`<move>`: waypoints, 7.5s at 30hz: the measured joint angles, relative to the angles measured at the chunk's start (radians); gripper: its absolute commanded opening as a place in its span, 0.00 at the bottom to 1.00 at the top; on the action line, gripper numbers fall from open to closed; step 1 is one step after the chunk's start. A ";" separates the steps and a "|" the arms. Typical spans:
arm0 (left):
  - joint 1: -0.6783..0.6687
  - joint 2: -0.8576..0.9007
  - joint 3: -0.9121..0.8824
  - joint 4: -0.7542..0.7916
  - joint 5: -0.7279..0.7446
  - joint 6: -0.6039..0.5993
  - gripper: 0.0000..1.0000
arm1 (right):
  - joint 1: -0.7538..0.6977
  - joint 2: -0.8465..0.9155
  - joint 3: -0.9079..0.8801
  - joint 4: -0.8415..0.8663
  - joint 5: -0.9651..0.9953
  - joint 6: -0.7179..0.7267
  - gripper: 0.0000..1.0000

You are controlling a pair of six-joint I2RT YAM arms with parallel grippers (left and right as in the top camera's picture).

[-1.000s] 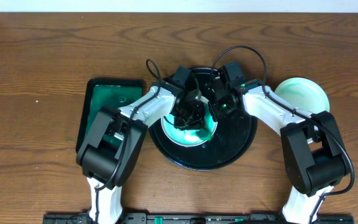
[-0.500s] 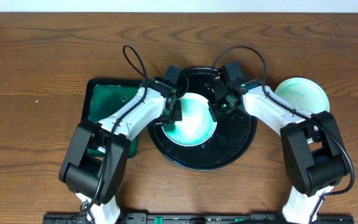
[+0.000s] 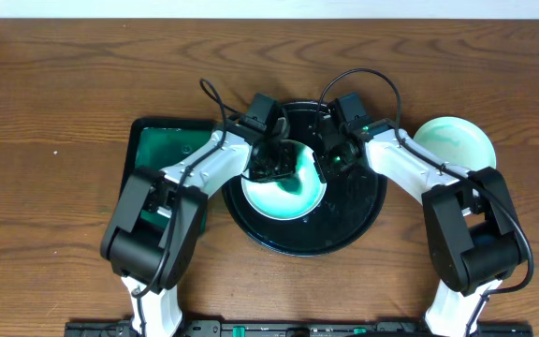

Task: Clean dirty plates on tray and stack at the side
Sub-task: 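Scrub the white plate with the sponge in the left gripper, then return the sponge to the basin with the left gripper, then lift the white plate with the right gripper and tilt it over the basin, then carry the plate right and set it on the plate stack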

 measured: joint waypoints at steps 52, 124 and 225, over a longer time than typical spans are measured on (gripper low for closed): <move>0.570 -0.378 -0.221 -0.330 -0.641 -0.029 0.54 | 0.002 0.000 0.000 -0.003 0.003 -0.002 0.01; 0.576 -1.139 -0.164 -0.499 -0.463 -0.023 0.76 | 0.637 0.006 0.368 0.635 1.019 -0.494 0.01; 0.576 -1.139 -0.163 -0.499 -0.463 -0.023 0.76 | -0.607 -0.663 -0.104 -0.133 -0.028 0.262 0.01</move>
